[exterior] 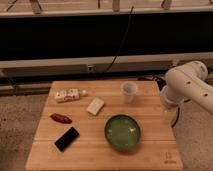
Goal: Push the ceramic bowl across the table
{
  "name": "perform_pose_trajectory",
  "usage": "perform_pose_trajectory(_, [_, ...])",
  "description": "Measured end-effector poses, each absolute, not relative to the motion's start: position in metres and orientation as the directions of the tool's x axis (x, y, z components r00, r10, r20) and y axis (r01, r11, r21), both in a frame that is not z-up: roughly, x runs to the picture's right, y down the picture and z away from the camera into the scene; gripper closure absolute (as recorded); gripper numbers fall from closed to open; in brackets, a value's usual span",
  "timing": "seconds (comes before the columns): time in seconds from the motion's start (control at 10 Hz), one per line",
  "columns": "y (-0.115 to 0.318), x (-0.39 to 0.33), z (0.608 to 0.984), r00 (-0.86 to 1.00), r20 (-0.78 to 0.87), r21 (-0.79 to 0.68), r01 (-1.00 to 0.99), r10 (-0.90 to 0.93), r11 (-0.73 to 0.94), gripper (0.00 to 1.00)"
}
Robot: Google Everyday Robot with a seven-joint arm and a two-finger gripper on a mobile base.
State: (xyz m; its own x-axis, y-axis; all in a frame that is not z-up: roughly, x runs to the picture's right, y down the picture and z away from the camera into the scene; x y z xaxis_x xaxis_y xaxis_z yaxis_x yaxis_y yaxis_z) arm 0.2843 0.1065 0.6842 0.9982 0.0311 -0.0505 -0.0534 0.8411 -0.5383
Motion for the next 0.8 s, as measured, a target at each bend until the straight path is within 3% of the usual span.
perform_pose_trajectory(0.5, [0.111,0.282,0.686,0.998,-0.051,-0.539,-0.047,0.023,0.841,0.2])
perform_pose_trajectory(0.8, [0.142,0.259,0.704,0.999,-0.04,-0.538,-0.014,-0.009,0.843,0.2])
